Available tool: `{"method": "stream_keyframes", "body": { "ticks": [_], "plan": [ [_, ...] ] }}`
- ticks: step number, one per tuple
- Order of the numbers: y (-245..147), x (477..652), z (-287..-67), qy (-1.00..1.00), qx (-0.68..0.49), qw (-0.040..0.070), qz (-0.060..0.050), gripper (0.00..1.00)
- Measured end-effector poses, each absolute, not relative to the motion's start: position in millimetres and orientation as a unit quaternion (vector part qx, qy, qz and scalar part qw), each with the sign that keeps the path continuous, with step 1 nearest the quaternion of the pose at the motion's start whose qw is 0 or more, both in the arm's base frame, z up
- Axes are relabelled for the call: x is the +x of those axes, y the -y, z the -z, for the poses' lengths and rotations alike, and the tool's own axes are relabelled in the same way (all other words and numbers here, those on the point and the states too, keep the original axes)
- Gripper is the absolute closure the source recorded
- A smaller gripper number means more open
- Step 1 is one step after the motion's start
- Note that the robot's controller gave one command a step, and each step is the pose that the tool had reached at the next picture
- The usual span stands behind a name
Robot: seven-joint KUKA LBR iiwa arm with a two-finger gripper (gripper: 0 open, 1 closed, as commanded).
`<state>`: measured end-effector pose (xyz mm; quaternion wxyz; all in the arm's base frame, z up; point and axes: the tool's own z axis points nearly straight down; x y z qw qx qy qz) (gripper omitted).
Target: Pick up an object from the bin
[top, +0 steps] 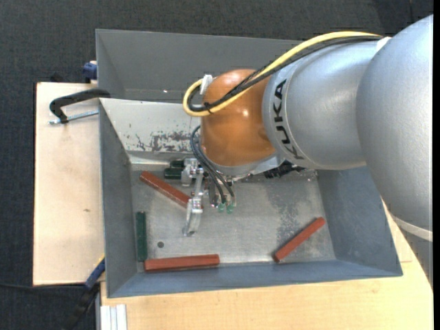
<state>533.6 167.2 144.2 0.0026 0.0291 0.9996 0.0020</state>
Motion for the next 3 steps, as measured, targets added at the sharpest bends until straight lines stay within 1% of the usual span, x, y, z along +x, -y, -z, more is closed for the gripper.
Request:
{"method": "stream_keyframes", "body": {
  "ticks": [1,2,3],
  "plan": [
    [-173,565.9,-86,-1.000,-0.005,0.005,-0.002,0.00],
    [-159,574.0,-74,-0.999,0.044,0.003,-0.002,1.00],
    [-159,573.9,-74,-0.999,0.044,0.002,-0.002,1.00]
  ]
}}
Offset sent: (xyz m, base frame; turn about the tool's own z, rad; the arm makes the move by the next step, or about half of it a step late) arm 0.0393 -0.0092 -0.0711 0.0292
